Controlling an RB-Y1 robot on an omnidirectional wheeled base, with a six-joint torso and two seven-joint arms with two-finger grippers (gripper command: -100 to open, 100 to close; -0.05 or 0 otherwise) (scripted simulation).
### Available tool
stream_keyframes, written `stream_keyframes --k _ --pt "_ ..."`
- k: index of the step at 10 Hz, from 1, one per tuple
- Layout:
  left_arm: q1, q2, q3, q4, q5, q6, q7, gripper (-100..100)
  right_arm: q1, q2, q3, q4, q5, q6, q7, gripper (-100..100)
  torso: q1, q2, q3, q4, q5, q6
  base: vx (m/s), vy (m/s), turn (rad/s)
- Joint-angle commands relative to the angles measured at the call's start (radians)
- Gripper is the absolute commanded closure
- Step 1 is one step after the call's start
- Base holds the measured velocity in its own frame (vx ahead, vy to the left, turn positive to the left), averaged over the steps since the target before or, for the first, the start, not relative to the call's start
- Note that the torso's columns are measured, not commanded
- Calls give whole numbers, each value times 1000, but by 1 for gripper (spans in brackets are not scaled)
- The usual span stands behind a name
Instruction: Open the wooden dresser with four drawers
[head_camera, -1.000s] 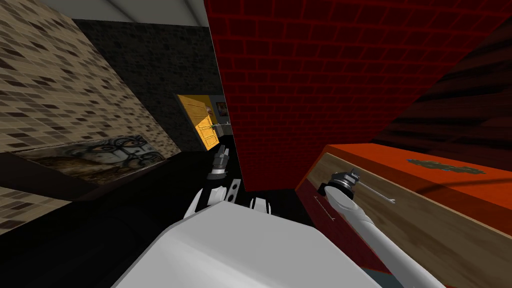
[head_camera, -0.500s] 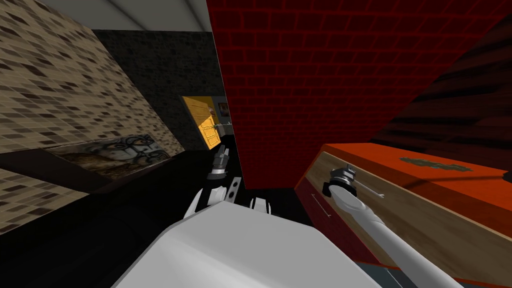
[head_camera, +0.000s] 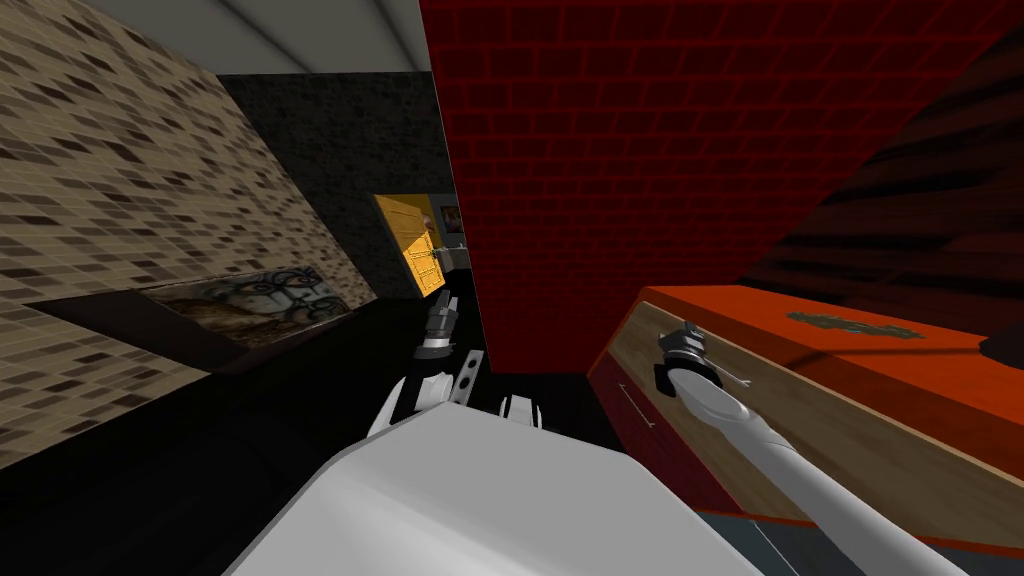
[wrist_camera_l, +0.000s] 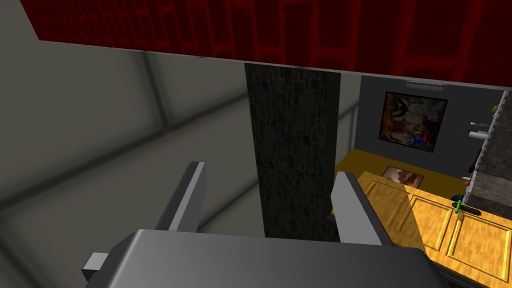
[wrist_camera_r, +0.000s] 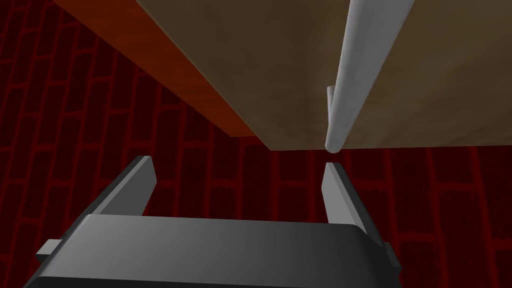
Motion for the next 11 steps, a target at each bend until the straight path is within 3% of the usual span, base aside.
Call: stream_keyframes --k 1,6,11 --pt "0 0 0 0 0 0 0 0 0 -34 13 -3 -10 -59 -3 -100 -1 0 0 0 0 0 -55 -35 29" --pt "0 0 0 0 0 0 0 0 -3 -126 46 -2 -39 -195 -17 -100 0 0 0 0 0 0 -66 -41 45" --pt "0 0 0 0 0 0 0 0 -4 -186 68 1 -62 -308 -28 -100 -1 1 1 0 0 0 -60 -42 37"
